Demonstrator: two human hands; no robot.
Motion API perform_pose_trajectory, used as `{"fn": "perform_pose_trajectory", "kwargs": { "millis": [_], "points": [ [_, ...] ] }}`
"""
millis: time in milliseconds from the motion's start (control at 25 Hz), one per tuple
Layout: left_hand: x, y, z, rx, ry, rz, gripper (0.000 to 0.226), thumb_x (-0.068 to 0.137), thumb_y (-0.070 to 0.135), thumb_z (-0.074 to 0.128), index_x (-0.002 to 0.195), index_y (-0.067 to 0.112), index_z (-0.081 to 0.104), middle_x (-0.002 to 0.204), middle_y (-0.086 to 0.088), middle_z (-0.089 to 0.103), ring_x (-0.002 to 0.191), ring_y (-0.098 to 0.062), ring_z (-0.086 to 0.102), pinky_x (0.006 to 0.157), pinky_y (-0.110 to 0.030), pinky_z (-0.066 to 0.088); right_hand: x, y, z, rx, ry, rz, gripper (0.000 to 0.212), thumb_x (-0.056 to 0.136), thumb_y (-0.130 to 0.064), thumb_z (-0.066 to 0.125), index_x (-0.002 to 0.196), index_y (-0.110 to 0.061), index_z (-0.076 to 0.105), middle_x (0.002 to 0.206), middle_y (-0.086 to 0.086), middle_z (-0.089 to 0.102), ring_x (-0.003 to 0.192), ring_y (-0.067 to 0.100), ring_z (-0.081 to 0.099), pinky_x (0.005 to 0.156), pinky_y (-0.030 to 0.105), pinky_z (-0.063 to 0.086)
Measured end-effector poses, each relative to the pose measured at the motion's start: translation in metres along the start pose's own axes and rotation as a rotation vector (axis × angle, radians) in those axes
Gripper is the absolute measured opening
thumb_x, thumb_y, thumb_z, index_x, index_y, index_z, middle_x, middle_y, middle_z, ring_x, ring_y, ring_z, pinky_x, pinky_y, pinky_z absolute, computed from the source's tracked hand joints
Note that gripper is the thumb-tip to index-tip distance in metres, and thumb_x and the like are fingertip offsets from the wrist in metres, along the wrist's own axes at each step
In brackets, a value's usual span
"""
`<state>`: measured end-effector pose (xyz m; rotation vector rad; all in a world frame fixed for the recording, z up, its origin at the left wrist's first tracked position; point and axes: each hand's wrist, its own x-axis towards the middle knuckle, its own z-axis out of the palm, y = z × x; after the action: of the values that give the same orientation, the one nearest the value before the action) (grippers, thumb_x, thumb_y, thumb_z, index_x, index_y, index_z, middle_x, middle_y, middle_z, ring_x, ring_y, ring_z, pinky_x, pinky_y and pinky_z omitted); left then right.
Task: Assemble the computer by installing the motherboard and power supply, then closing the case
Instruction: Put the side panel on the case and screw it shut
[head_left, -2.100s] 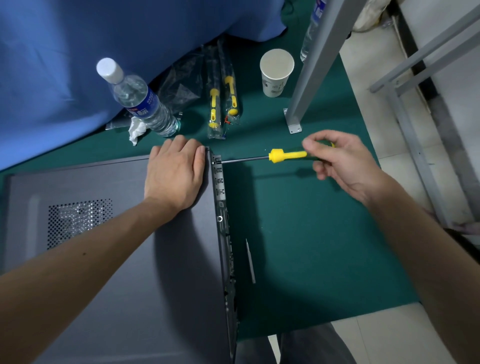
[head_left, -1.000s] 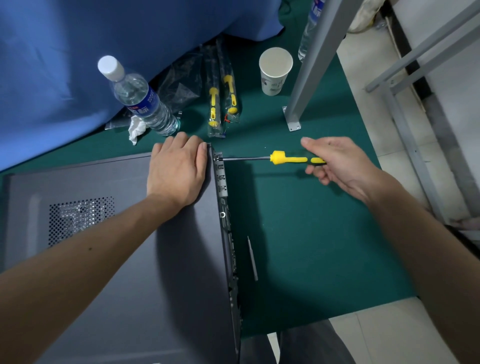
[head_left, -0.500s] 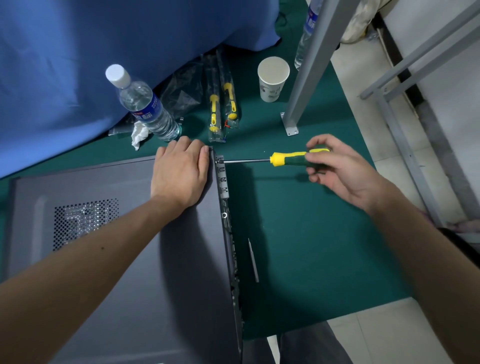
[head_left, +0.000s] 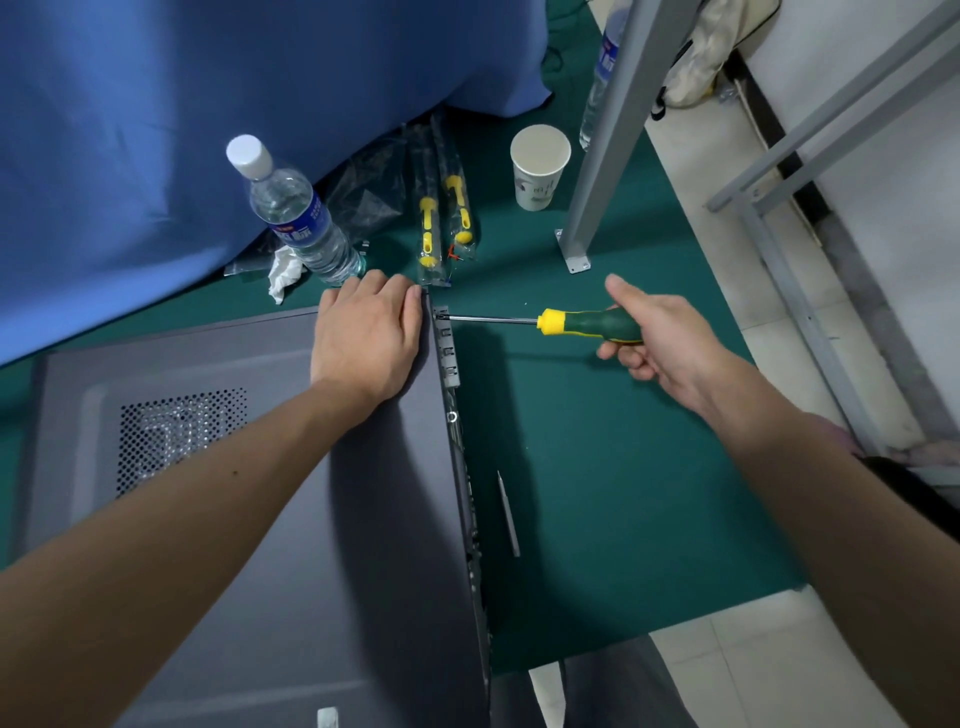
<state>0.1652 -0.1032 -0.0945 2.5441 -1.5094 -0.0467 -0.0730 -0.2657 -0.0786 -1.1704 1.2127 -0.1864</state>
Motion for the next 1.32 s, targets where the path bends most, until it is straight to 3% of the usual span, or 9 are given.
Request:
{"fn": "perform_pose_trajectory", "kwargs": {
  "millis": [120,280,400,600,760,960,1080,1240,1320],
  "points": [
    [-0.004,0.002,0.001,0.08,0.032,-0.019,0.039,0.105,0.037,0.031,0.099,0.013,0.061,0.099,-0.011,0.064,0.094,-0.035,0.054,0.085,-0.044,0.036,-0.008,0.013,-0.002,0.137,0.017,0.026,0.026,0.095,-0.039,0.06,0.087,-0.014,0.064,0.067,0.013,0.065,0.045,0.013,0.045,0.042,0.021,0.036],
    [-0.015,0.013,-0.007,0.055,-0.015,-0.137,0.041,0.105,0.038,0.036,0.131,0.01,0.052,0.125,-0.018,0.054,0.115,-0.037,0.046,0.096,-0.048,0.033,-0.04,0.059,-0.004,0.206,0.021,0.055,0.021,0.093,-0.029,0.066,0.103,-0.011,0.066,0.086,0.011,0.073,0.067,0.015,0.064,0.06,0.024,0.051],
    [-0.064,0.027,-0.014,-0.069,-0.104,-0.161,0.049,0.104,0.04,0.037,0.149,0.02,0.037,0.152,-0.015,0.033,0.139,-0.034,0.029,0.114,-0.05,0.024,-0.065,0.102,0.006,-0.024,-0.03,0.119,0.02,0.091,-0.023,0.069,0.108,-0.013,0.067,0.097,0.009,0.073,0.083,0.016,0.066,0.07,0.029,0.052],
    [-0.177,0.038,-0.021,-0.062,-0.255,-0.249,0.059,0.101,0.059,0.015,0.157,0.04,0.011,0.166,-0.007,0.005,0.152,-0.026,-0.003,0.119,-0.055,0.006,-0.087,0.163,0.034,-0.612,0.064,0.032,0.015,0.087,-0.029,0.071,0.085,-0.018,0.062,0.078,-0.001,0.066,0.072,0.017,0.062,0.068,0.029,0.05],
    [-0.189,0.046,-0.015,0.058,-0.291,-0.284,0.061,0.093,0.06,-0.009,0.15,0.041,-0.016,0.166,-0.005,-0.008,0.151,-0.024,-0.018,0.121,-0.054,-0.004,-0.087,0.184,0.041,-0.787,0.031,0.084,0.037,0.086,-0.036,0.073,0.107,-0.012,0.054,0.098,0.005,0.06,0.086,0.023,0.058,0.072,0.03,0.044],
    [-0.19,0.041,-0.011,0.084,-0.279,-0.273,0.06,0.093,0.06,-0.008,0.15,0.042,-0.016,0.167,-0.005,-0.005,0.151,-0.025,-0.016,0.12,-0.055,-0.003,-0.106,0.169,0.042,-0.799,0.027,0.026,0.051,0.091,-0.044,0.065,0.125,-0.008,0.049,0.12,0.012,0.054,0.113,0.03,0.055,0.09,0.034,0.043],
    [-0.188,0.041,-0.01,0.055,-0.324,-0.27,0.058,0.097,0.059,-0.001,0.151,0.042,-0.016,0.166,-0.004,-0.01,0.151,-0.025,-0.018,0.119,-0.056,-0.005,-0.142,0.148,0.066,-0.568,-0.08,-0.043,0.053,0.092,-0.042,0.063,0.134,-0.014,0.047,0.125,0.01,0.056,0.111,0.021,0.056,0.096,0.032,0.044],
    [-0.178,0.033,-0.031,-0.209,-0.444,-0.255,0.064,0.102,0.05,0.036,0.157,0.04,0.005,0.166,-0.001,-0.013,0.151,-0.021,-0.017,0.119,-0.049,-0.007,-0.189,0.13,0.11,-0.391,-0.285,-0.059,0.077,0.093,-0.047,0.061,0.155,-0.025,0.021,0.152,0.0,0.036,0.137,0.019,0.041,0.114,0.039,0.035],
    [-0.185,0.018,-0.05,-0.386,-0.339,-0.316,0.067,0.099,0.043,0.054,0.156,0.036,0.02,0.166,-0.005,-0.004,0.153,-0.024,-0.002,0.121,-0.046,0.006,-0.2,0.123,0.123,-0.398,-0.275,-0.093,0.083,0.094,-0.045,0.06,0.158,-0.025,0.01,0.159,-0.002,0.026,0.145,0.018,0.03,0.118,0.04,0.027]
  ]
}}
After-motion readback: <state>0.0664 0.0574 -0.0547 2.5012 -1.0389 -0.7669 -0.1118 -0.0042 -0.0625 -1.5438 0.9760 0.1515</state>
